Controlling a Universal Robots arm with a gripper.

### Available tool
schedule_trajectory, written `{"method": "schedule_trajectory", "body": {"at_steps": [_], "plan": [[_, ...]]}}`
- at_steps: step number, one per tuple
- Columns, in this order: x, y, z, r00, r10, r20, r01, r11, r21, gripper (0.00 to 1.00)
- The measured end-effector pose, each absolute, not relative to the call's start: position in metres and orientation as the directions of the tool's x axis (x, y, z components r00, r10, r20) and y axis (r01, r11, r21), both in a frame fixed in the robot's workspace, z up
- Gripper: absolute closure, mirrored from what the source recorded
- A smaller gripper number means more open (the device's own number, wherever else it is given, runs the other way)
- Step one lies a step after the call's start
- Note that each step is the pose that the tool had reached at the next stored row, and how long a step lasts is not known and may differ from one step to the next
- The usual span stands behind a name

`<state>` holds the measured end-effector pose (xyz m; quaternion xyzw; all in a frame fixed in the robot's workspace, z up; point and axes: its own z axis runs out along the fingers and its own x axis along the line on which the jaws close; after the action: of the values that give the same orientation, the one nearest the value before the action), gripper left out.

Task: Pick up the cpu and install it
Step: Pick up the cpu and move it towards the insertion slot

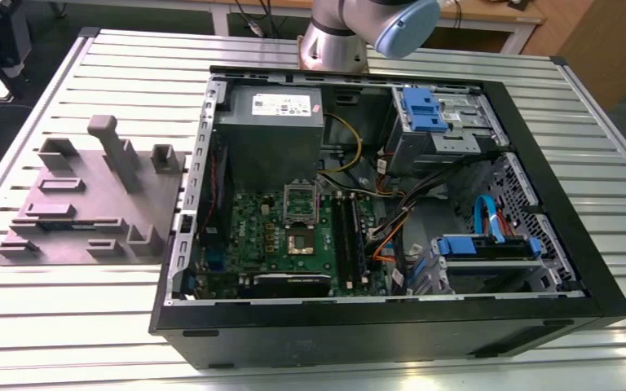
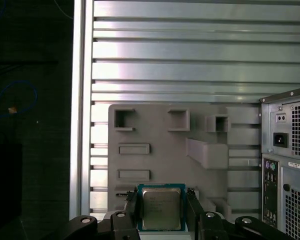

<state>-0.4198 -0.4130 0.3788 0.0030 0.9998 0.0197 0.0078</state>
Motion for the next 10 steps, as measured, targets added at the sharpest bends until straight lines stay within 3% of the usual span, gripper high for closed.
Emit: {"method": "schedule_trajectory", "body": {"at_steps": [10], "plan": [[-0.4178,-0.4130,0.3788,-1.000,0.006,-0.016,0.006,0.999,0.039,0.53]]}}
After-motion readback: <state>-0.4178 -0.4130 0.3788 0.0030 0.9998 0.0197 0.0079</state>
